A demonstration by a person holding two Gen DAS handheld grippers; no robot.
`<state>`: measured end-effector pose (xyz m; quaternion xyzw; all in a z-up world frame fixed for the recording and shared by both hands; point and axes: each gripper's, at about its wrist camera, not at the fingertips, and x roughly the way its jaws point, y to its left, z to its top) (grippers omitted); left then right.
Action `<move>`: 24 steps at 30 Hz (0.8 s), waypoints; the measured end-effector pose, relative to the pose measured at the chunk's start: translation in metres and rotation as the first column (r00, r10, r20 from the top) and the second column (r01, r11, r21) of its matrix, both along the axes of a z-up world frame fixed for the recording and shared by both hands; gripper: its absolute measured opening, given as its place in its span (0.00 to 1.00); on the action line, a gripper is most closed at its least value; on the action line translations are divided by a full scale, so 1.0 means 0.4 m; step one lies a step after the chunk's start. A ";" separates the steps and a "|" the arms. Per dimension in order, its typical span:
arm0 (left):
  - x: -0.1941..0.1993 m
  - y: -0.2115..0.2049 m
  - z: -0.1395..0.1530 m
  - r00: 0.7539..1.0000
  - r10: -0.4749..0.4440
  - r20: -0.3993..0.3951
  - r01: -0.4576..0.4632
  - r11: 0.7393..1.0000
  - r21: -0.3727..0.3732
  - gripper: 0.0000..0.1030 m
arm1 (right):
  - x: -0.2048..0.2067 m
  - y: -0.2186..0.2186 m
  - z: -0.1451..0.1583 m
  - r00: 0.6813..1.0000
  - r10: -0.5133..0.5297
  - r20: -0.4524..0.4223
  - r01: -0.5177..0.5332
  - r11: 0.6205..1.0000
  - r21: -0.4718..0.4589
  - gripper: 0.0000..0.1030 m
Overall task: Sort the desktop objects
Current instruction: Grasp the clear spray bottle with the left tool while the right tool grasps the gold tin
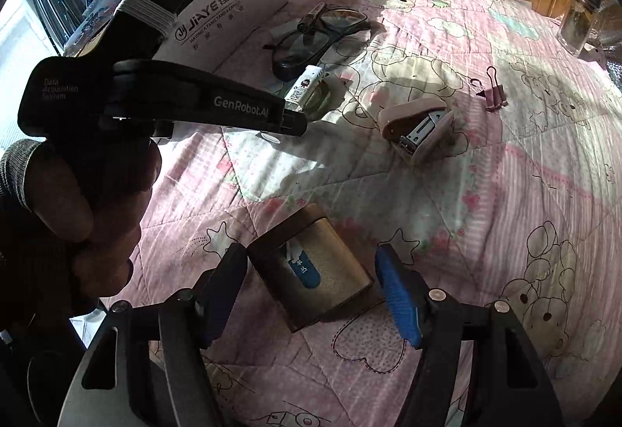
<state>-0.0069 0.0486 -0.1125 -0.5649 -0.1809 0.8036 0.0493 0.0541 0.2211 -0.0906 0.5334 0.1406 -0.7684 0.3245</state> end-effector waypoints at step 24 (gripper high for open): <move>0.129 -0.044 0.167 0.991 -0.009 -0.135 0.014 0.999 0.034 0.18 | 0.020 -0.014 0.027 0.998 -0.045 -0.041 0.045 0.999 0.008 0.70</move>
